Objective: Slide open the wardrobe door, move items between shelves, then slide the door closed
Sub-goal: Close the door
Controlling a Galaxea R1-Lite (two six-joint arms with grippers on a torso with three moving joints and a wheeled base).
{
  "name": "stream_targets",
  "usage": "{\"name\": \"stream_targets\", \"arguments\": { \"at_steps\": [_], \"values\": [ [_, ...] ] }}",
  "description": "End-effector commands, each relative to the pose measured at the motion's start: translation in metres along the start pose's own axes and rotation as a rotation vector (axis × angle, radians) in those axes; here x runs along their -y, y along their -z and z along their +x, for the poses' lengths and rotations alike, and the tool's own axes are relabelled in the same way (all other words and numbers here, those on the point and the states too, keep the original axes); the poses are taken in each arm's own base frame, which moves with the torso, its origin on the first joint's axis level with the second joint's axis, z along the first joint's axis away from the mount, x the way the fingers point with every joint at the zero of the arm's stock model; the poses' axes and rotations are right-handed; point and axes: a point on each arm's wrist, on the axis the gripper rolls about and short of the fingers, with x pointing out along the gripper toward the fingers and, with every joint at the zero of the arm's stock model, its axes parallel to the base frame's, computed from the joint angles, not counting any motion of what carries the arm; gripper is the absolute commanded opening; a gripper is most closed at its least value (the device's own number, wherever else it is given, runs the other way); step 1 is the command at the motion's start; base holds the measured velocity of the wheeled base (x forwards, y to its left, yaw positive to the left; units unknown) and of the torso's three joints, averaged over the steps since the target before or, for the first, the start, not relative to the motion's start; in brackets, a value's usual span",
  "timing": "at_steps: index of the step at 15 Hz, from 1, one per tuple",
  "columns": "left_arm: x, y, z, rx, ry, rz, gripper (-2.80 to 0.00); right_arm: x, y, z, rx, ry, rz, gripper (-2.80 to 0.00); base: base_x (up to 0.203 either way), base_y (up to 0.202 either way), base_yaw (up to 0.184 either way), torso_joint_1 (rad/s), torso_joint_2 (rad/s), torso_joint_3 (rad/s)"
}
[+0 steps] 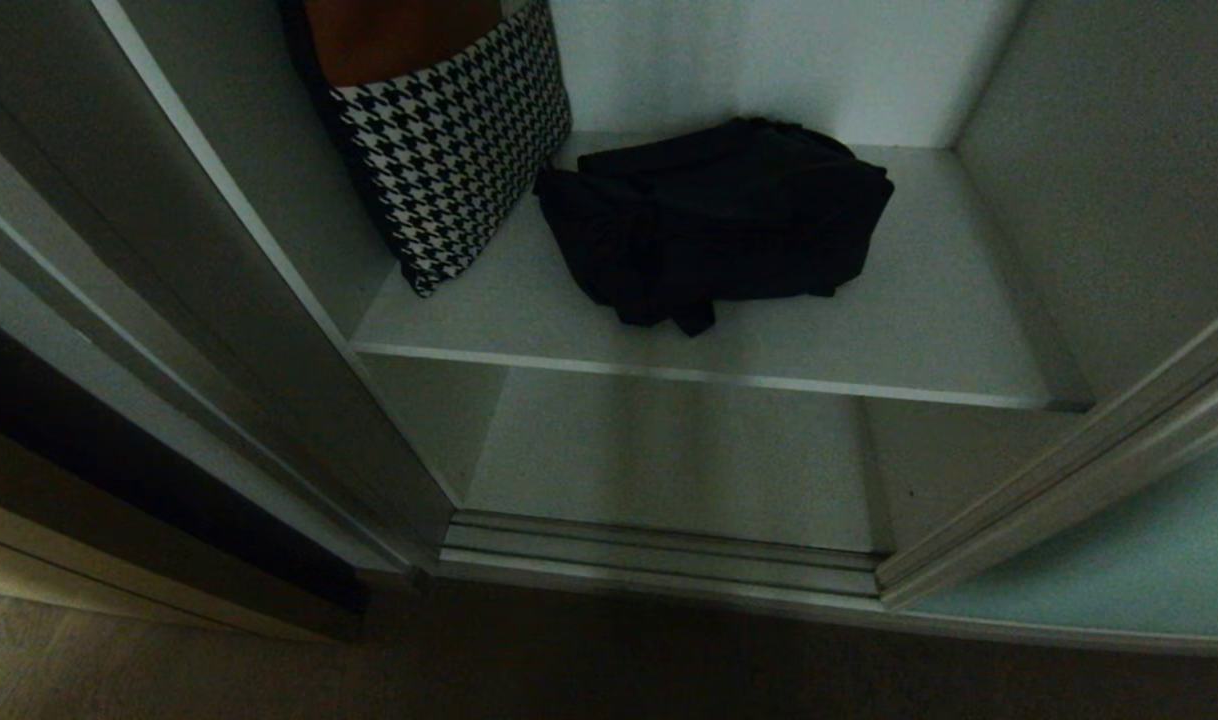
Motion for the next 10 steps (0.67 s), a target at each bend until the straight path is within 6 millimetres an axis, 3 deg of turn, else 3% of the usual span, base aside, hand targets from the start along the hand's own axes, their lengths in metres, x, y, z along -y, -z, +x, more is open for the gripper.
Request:
{"name": "stream_targets", "arguments": {
  "at_steps": [1, 4, 7, 10],
  "values": [
    [0.0016, 0.0028, -0.0084, 0.108, 0.002, -0.011, -2.8, 0.0, 0.0, 0.0, 0.001, -0.001, 0.0, -2.8, 0.0, 0.0, 0.0, 0.0, 0.0, 0.0],
    [0.0007, 0.0023, -0.0071, 0.126, -0.029, -0.055, -2.8, 0.0, 0.0, 0.0, 0.0, 0.0, 0.0, -2.8, 0.0, 0.0, 0.0, 0.0, 0.0, 0.0],
    [-0.0013, 0.0046, -0.0035, 0.167, -0.107, 0.181, -2.8, 0.0, 0.0, 0.0, 0.001, -0.001, 0.0, -2.8, 0.0, 0.0, 0.0, 0.0, 0.0, 0.0],
    [-0.0021, 0.0113, -0.002, 0.113, -0.126, 0.15, -2.8, 0.0, 0.0, 0.0, 0.001, -0.001, 0.0, -2.8, 0.0, 0.0, 0.0, 0.0, 0.0, 0.0]
  ]
}}
